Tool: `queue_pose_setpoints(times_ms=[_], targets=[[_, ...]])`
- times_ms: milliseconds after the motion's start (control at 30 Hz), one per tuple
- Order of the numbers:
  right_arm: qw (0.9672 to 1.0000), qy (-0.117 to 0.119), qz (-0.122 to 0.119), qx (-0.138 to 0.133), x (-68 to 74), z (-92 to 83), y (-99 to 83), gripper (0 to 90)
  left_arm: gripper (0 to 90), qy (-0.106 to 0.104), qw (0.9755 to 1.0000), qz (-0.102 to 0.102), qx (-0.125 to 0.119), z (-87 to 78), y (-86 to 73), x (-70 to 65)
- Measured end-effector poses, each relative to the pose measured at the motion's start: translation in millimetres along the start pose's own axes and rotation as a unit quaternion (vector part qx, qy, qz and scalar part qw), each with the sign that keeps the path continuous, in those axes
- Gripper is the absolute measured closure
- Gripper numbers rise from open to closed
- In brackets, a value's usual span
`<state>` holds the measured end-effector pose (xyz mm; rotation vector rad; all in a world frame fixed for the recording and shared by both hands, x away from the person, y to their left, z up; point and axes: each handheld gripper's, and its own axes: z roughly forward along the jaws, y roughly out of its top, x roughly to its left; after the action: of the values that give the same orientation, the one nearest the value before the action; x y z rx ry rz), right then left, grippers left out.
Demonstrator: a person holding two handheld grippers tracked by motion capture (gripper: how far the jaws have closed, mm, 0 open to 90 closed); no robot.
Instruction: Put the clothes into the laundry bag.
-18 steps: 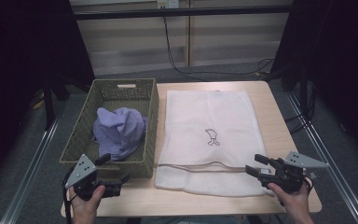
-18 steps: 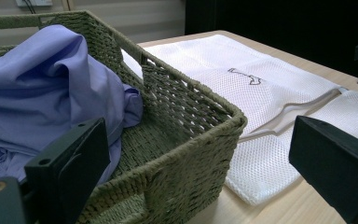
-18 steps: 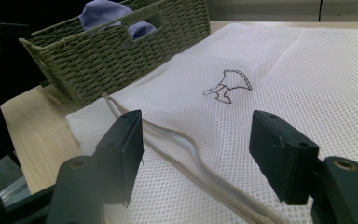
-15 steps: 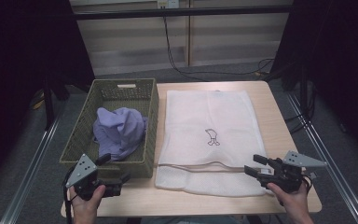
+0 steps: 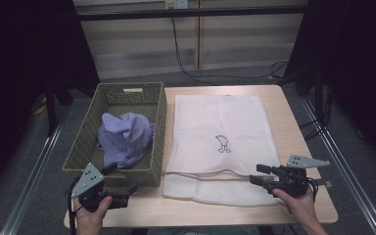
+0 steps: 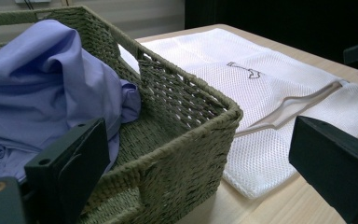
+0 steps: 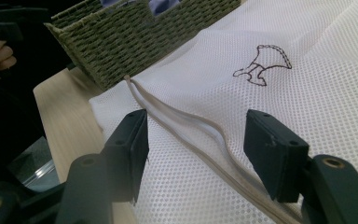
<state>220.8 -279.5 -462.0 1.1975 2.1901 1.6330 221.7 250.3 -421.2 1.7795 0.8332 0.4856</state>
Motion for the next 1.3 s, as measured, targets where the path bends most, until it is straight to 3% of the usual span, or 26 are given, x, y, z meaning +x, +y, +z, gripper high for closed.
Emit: queue_pose_setpoints(times_ms=[133, 167, 233, 400, 733, 1300], targets=[[0.9999, 0.001, -0.008, 0.007, 2.7, 1.8, 0.3, 43.2, 4.8, -0.001, 1.0, -0.004, -0.002, -2.0, -0.4, 0.6], [0.9999, -0.007, -0.011, 0.0, 4.7, 1.1, 0.8, 45.1, 4.9, 0.009, 0.9999, -0.006, 0.001, -3.4, -1.4, -0.4], [0.9999, -0.006, -0.012, -0.003, 6.5, 0.9, 2.3, 45.3, 4.9, 0.002, 0.9999, -0.012, 0.001, -5.3, -2.7, -0.5], [0.9996, 0.014, -0.019, 0.013, 8.4, 9.2, 2.8, 50.7, 4.9, 0.007, 0.9999, -0.013, -0.001, -6.2, -2.3, 2.2], [0.9982, 0.044, -0.027, 0.031, 12.3, 29.9, 11.2, 52.8, 4.9, 0.0, 0.9999, -0.015, -0.002, -4.4, -1.9, 1.8], [0.995, 0.062, -0.042, 0.066, 9.7, 63.3, 40.7, 60.0, 4.9, 0.012, 0.9996, -0.023, -0.007, -6.3, -1.0, 7.3]])
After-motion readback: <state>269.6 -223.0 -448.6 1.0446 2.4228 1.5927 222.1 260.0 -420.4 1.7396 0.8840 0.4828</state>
